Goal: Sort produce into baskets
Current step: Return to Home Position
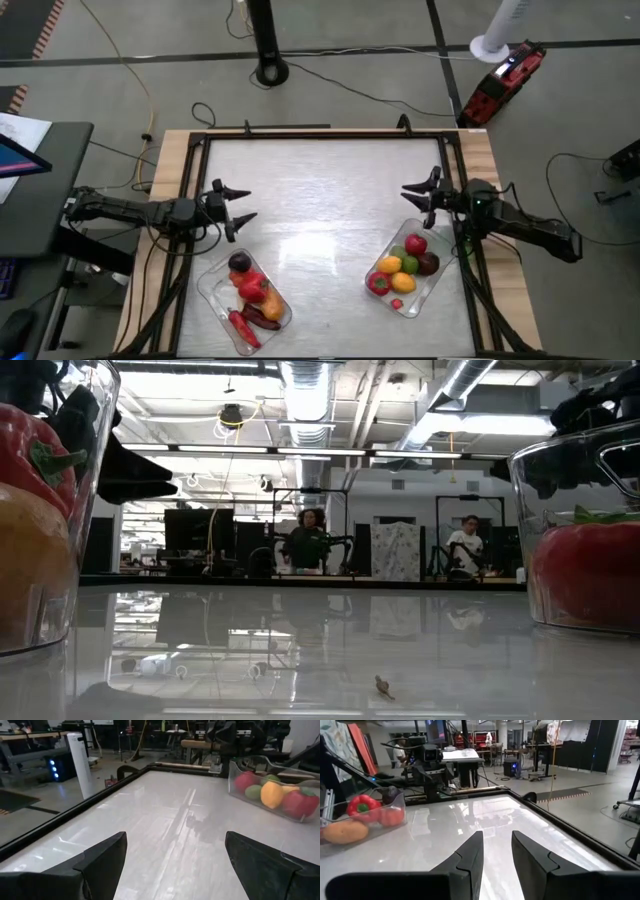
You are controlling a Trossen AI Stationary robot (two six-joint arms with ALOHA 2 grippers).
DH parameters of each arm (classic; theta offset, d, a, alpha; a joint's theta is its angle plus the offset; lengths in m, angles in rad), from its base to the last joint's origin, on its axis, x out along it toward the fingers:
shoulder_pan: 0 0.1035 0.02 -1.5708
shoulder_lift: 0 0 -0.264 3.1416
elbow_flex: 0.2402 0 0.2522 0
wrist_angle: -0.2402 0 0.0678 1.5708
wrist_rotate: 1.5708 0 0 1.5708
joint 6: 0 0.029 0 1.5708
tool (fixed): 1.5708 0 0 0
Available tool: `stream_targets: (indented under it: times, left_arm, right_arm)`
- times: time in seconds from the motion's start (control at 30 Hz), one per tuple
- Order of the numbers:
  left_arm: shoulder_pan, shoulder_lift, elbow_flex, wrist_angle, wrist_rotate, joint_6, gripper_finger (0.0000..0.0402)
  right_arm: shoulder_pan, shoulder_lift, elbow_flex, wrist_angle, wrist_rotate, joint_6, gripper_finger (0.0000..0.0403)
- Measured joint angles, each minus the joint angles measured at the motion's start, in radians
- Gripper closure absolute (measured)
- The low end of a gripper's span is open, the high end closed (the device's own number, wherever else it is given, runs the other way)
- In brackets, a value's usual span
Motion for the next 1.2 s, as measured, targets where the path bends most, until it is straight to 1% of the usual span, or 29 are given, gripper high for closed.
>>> stream_targets:
  times: [0.2, 0.47, 1.2]
  left_arm:
    - [0.000, 0.000, 0.000, 0.000, 0.000, 0.009, 0.0077]
    - [0.000, 0.000, 0.000, 0.000, 0.000, 0.122, 0.0077]
    - [0.000, 0.000, 0.000, 0.000, 0.000, 0.125, 0.0077]
  right_arm:
    - [0.000, 0.000, 0.000, -0.005, 0.000, 0.052, 0.0275]
    - [0.000, 0.000, 0.000, -0.007, -0.002, 0.053, 0.0275]
    - [0.000, 0.000, -0.002, -0.009, -0.003, 0.053, 0.0275]
